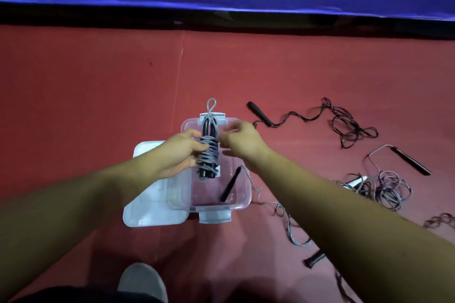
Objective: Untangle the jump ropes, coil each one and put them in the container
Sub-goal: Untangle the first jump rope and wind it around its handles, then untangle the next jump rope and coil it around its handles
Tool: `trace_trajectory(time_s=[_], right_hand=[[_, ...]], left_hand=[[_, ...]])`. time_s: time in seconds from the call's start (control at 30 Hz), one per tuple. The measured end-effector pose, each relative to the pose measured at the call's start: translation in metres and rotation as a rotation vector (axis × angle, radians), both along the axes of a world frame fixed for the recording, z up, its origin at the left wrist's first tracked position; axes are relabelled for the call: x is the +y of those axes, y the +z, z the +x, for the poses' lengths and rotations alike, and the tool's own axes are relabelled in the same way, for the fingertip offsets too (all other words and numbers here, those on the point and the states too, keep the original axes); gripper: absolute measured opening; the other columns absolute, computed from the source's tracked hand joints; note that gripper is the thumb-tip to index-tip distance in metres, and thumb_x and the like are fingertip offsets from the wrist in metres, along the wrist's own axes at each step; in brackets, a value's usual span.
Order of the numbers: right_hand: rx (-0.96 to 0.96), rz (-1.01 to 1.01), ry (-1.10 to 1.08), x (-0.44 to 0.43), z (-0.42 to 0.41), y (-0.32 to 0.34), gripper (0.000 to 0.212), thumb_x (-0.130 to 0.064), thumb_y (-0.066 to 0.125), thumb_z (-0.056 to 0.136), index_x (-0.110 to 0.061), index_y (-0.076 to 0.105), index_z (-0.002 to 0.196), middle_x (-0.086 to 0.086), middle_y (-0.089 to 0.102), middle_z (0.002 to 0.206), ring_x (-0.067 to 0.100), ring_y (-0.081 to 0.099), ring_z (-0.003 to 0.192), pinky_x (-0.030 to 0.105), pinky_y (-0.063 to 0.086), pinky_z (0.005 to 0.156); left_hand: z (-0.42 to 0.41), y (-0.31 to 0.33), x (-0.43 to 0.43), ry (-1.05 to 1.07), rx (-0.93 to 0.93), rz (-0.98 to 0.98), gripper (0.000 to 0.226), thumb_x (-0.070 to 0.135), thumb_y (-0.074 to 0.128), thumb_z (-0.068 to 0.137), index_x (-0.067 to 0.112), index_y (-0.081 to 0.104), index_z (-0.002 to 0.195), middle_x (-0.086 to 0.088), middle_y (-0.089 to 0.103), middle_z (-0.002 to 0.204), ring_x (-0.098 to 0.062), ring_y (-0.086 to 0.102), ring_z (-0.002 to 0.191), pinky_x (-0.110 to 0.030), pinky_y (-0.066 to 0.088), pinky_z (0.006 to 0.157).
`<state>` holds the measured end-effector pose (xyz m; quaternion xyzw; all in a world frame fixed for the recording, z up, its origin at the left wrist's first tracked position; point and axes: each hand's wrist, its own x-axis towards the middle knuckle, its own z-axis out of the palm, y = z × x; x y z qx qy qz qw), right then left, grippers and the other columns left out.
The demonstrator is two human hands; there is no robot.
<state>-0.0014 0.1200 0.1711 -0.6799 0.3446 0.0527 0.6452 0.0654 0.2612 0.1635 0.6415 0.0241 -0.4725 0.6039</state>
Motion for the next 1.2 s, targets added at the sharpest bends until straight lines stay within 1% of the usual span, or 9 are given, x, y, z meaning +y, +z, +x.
trace_trajectory(time_s=[0.07, 0.2, 0.43, 0.63, 0.8, 0.9, 1.07, 1.13, 1.2], right_hand=[[0.074, 0.018, 0.041, 0.003, 0.003, -0.028, 0.013, 0.010, 0.059, 0.082, -0.003, 0.061, 0.081, 0.017, 0.056, 0.081, 0.027, 0.057, 0.077, 0.051, 0.056, 0.080], [0.170, -0.015, 0.018, 0.000, 0.008, -0.080, 0.022, 0.009, 0.063, 0.078, -0.012, 0.060, 0.072, 0.014, 0.060, 0.076, 0.028, 0.060, 0.075, 0.059, 0.056, 0.086], [0.271, -0.129, 0.098, 0.015, 0.030, -0.148, 0.017, 0.003, 0.056, 0.075, -0.011, 0.060, 0.067, 0.023, 0.067, 0.084, 0.044, 0.069, 0.091, 0.055, 0.057, 0.084], [0.296, -0.095, 0.221, 0.024, 0.035, -0.146, 0.019, 0.008, 0.045, 0.085, 0.000, 0.059, 0.076, 0.016, 0.055, 0.075, 0.026, 0.049, 0.070, 0.033, 0.040, 0.063], [0.206, -0.095, 0.269, 0.017, 0.026, -0.105, 0.036, 0.009, 0.046, 0.085, -0.013, 0.047, 0.057, 0.005, 0.047, 0.060, 0.021, 0.045, 0.059, 0.024, 0.039, 0.052], [0.047, 0.014, 0.095, -0.013, 0.002, -0.076, 0.029, 0.010, 0.045, 0.088, -0.010, 0.056, 0.070, 0.012, 0.060, 0.072, 0.026, 0.059, 0.065, 0.039, 0.055, 0.065], [0.129, -0.319, 0.002, -0.064, -0.047, -0.081, 0.026, -0.008, 0.057, 0.086, -0.012, 0.064, 0.111, 0.007, 0.069, 0.096, 0.032, 0.065, 0.096, 0.042, 0.053, 0.086], [0.213, -0.143, 0.073, -0.059, -0.062, -0.086, 0.034, -0.009, 0.060, 0.092, -0.008, 0.060, 0.126, 0.013, 0.067, 0.105, 0.030, 0.064, 0.098, 0.035, 0.051, 0.077], [0.224, -0.008, 0.138, -0.048, -0.073, -0.092, 0.014, -0.009, 0.060, 0.094, -0.004, 0.067, 0.106, 0.009, 0.062, 0.083, 0.023, 0.056, 0.074, 0.030, 0.042, 0.058]], left_hand=[[0.005, -0.027, -0.005, 0.013, -0.015, 0.078, 0.026, -0.008, 0.049, 0.096, 0.005, 0.048, 0.119, -0.016, 0.063, 0.097, -0.026, 0.065, 0.084, -0.047, 0.055, 0.088], [0.009, -0.059, -0.013, -0.117, -0.012, 0.196, 0.030, -0.015, 0.042, 0.090, 0.009, 0.054, 0.105, -0.015, 0.063, 0.095, -0.027, 0.061, 0.086, -0.048, 0.048, 0.100], [0.030, -0.105, -0.028, -0.118, -0.065, 0.416, 0.029, -0.003, 0.039, 0.080, 0.009, 0.060, 0.095, -0.015, 0.053, 0.086, -0.023, 0.047, 0.078, -0.038, 0.039, 0.075], [0.034, -0.129, -0.039, -0.100, -0.135, 0.576, 0.020, -0.005, 0.036, 0.091, 0.000, 0.055, 0.095, -0.011, 0.050, 0.075, -0.021, 0.044, 0.065, -0.027, 0.035, 0.055], [0.039, -0.132, -0.033, -0.083, -0.165, 0.525, 0.022, -0.003, 0.040, 0.084, 0.005, 0.058, 0.095, -0.009, 0.050, 0.074, -0.024, 0.044, 0.070, -0.033, 0.035, 0.064], [0.040, -0.124, -0.031, -0.188, -0.294, 0.515, 0.020, 0.001, 0.044, 0.089, 0.016, 0.053, 0.079, -0.005, 0.051, 0.077, -0.025, 0.050, 0.073, -0.037, 0.045, 0.067], [0.010, -0.105, -0.047, -0.542, -0.350, 0.436, 0.005, 0.011, 0.066, 0.086, 0.014, 0.065, 0.090, -0.004, 0.068, 0.087, -0.018, 0.063, 0.080, -0.038, 0.056, 0.084], [-0.005, -0.104, -0.057, -0.736, -0.387, 0.465, 0.020, 0.018, 0.074, 0.081, 0.021, 0.064, 0.098, -0.002, 0.072, 0.101, -0.021, 0.067, 0.090, -0.042, 0.055, 0.089], [-0.017, -0.106, -0.066, -0.880, -0.410, 0.441, 0.026, 0.014, 0.075, 0.081, 0.022, 0.059, 0.100, 0.004, 0.071, 0.095, -0.016, 0.065, 0.087, -0.036, 0.054, 0.084]])
